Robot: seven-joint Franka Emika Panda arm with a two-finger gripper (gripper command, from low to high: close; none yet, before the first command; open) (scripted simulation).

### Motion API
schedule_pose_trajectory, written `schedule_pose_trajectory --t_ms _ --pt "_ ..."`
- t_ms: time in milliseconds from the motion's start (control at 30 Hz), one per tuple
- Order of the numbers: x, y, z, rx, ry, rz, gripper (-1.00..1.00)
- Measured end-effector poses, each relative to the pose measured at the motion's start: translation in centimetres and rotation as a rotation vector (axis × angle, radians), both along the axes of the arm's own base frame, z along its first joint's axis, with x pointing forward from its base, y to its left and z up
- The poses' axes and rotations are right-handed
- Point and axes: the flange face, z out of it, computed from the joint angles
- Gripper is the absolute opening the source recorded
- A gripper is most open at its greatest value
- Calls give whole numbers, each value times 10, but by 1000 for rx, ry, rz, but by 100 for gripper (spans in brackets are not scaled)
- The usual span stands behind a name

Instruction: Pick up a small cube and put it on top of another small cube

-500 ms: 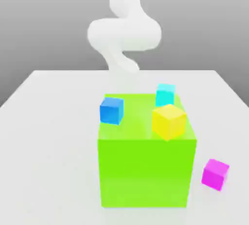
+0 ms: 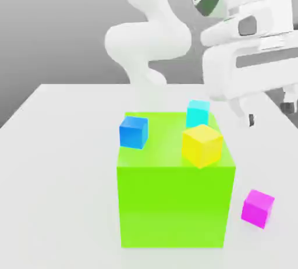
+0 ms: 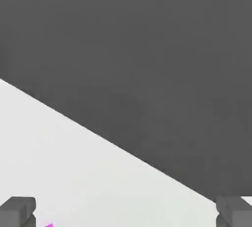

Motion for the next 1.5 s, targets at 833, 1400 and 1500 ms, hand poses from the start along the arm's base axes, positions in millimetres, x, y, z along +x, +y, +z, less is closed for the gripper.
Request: schedule_pose_trajectory --t_ms 833,1400,1500 --pt "-78 60 -190 -177 196 309 -100" --pt "5 -107 89 136 125 -188 -100" --pt "-18 -154 103 87 156 -281 -100"
